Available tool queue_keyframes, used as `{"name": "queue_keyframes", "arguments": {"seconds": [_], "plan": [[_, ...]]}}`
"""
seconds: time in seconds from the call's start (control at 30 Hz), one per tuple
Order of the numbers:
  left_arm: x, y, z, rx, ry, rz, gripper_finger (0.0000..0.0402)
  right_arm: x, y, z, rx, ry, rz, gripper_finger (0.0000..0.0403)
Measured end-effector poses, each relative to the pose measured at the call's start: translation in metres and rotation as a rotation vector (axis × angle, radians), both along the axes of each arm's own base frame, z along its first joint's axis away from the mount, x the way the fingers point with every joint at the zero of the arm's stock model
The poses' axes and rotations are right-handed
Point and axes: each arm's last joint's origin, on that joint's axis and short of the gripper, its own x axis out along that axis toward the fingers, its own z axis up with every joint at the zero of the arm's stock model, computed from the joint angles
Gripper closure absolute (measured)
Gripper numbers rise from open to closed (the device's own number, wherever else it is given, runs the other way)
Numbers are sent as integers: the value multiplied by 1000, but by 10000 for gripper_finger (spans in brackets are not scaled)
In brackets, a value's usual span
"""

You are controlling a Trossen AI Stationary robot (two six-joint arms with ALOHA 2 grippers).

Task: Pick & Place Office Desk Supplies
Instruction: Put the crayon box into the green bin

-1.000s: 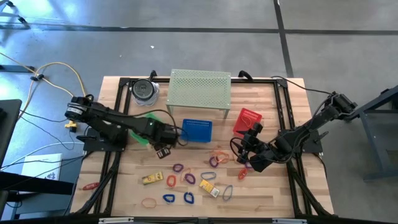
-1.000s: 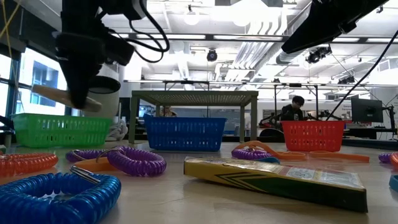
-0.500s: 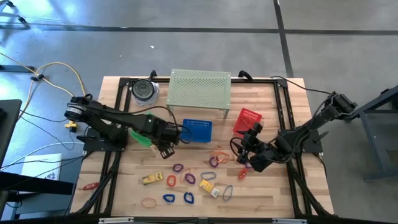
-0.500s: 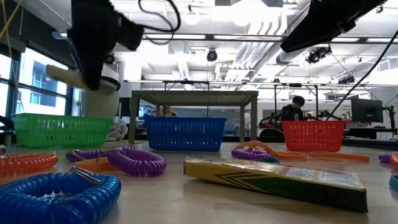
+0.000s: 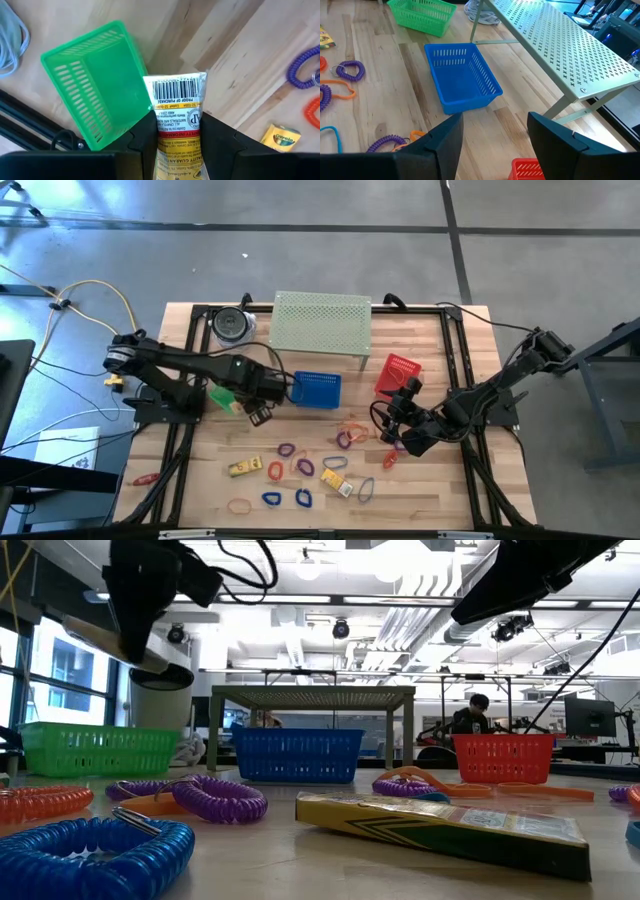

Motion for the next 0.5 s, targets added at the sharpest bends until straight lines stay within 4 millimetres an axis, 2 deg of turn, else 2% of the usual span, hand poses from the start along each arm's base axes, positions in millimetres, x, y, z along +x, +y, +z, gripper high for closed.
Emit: {"name": "queue_keyframes", "arguments": {"seconds": [0.23,0.5], "plan": [[-7,16,2,-11,59,48,282,0,0,0,0,0,0,192],[-17,13,4,-25,148,101,282,0,0,0,-7,0,1,192]]}}
